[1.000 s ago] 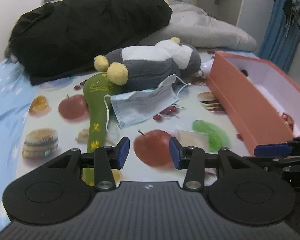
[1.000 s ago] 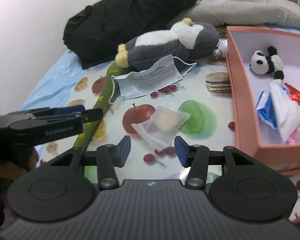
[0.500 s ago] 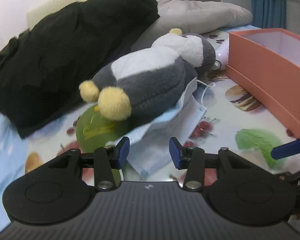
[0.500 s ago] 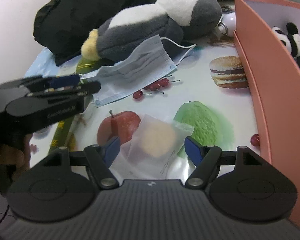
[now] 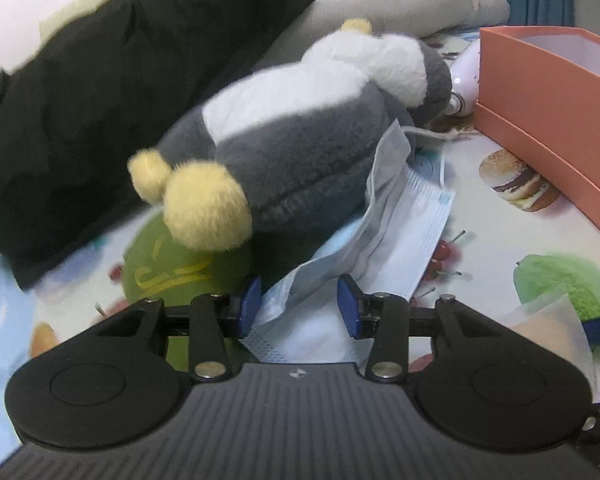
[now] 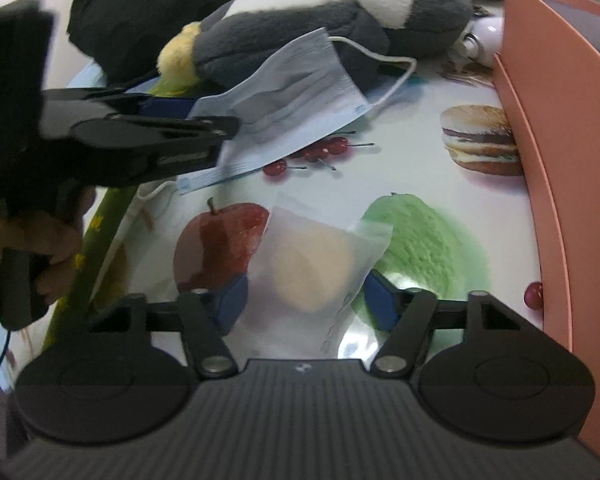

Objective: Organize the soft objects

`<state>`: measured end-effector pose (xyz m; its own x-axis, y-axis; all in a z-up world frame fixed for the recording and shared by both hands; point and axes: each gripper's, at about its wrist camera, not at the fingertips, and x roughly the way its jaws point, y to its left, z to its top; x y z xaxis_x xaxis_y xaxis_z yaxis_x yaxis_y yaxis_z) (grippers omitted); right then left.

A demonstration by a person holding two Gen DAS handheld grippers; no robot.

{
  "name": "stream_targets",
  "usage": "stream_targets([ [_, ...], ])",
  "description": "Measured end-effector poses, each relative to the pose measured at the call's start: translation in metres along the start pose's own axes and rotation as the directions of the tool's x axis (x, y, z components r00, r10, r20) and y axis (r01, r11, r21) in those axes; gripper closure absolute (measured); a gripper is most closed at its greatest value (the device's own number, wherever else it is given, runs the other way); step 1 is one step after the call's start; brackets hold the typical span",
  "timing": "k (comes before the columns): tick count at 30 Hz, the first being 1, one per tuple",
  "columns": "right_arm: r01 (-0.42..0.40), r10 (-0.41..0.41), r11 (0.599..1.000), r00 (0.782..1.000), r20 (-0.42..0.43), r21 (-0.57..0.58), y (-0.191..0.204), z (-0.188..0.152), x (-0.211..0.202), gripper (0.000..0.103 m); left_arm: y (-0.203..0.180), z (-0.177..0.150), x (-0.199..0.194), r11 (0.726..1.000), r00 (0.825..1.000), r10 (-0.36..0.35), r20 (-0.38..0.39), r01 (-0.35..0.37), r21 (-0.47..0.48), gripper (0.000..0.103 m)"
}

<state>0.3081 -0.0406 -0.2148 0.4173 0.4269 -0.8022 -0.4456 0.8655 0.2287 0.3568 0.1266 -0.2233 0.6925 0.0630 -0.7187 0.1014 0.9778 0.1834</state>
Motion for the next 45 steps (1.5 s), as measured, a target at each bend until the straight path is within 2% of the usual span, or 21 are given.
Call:
stream_targets([
  [2,-0.002,0.002,1.0,1.0,0.0,-0.004,0.002,0.0,0.0,0.054,0.002,-0.001,0.003,1.0,1.0,-0.009,-0.013,0.009,-0.022,0.073],
  [5,-0.012,0.012,1.0,1.0,-0.003,0.01,0.001,-0.001,-0.003,0.065,0.005,-0.004,0.002,0.998,0.999,-0.031,-0.023,0.029,-0.059,0.087],
  [8,-0.02,0.02,1.0,1.0,0.001,0.018,-0.001,-0.003,-0.008,0.071,0.006,-0.007,-0.005,0.993,0.998,-0.059,-0.031,0.055,-0.106,0.095],
  [15,-0.031,0.03,0.999,0.999,0.017,0.038,-0.006,-0.009,-0.028,0.076,-0.002,-0.016,-0.038,0.975,0.995,-0.092,-0.033,0.083,-0.206,0.1],
  [24,-0.033,0.032,0.998,0.999,0.034,0.049,-0.011,-0.033,-0.072,0.077,-0.023,-0.044,-0.1,0.933,0.993,-0.114,-0.04,0.093,-0.347,0.1],
  [33,-0.031,0.031,0.999,1.0,0.0,0.03,-0.017,-0.067,-0.106,0.076,-0.054,-0.103,-0.161,0.884,0.988,-0.13,-0.086,0.076,-0.462,0.1],
  [38,-0.008,0.009,0.999,1.0,-0.008,0.048,-0.03,-0.084,-0.114,0.075,-0.06,-0.132,-0.178,0.842,0.979,-0.169,-0.113,0.084,-0.533,0.1],
  [42,0.008,-0.006,0.998,1.0,-0.02,0.064,-0.044,-0.093,-0.112,0.073,-0.066,-0.136,-0.18,0.859,0.978,-0.168,-0.123,0.084,-0.506,0.099],
  [43,0.01,-0.008,0.998,1.0,-0.024,0.065,-0.047,-0.094,-0.111,0.072,-0.068,-0.134,-0.179,0.862,0.976,-0.177,-0.125,0.093,-0.498,0.097],
  [44,0.011,-0.01,0.998,1.0,-0.027,0.069,-0.049,-0.096,-0.111,0.072,-0.068,-0.133,-0.178,0.863,0.974,-0.19,-0.124,0.105,-0.495,0.088],
  [45,0.016,-0.014,0.997,1.0,-0.025,0.078,-0.052,-0.096,-0.111,0.068,-0.069,-0.132,-0.178,0.862,0.972,-0.202,-0.122,0.117,-0.493,0.067],
])
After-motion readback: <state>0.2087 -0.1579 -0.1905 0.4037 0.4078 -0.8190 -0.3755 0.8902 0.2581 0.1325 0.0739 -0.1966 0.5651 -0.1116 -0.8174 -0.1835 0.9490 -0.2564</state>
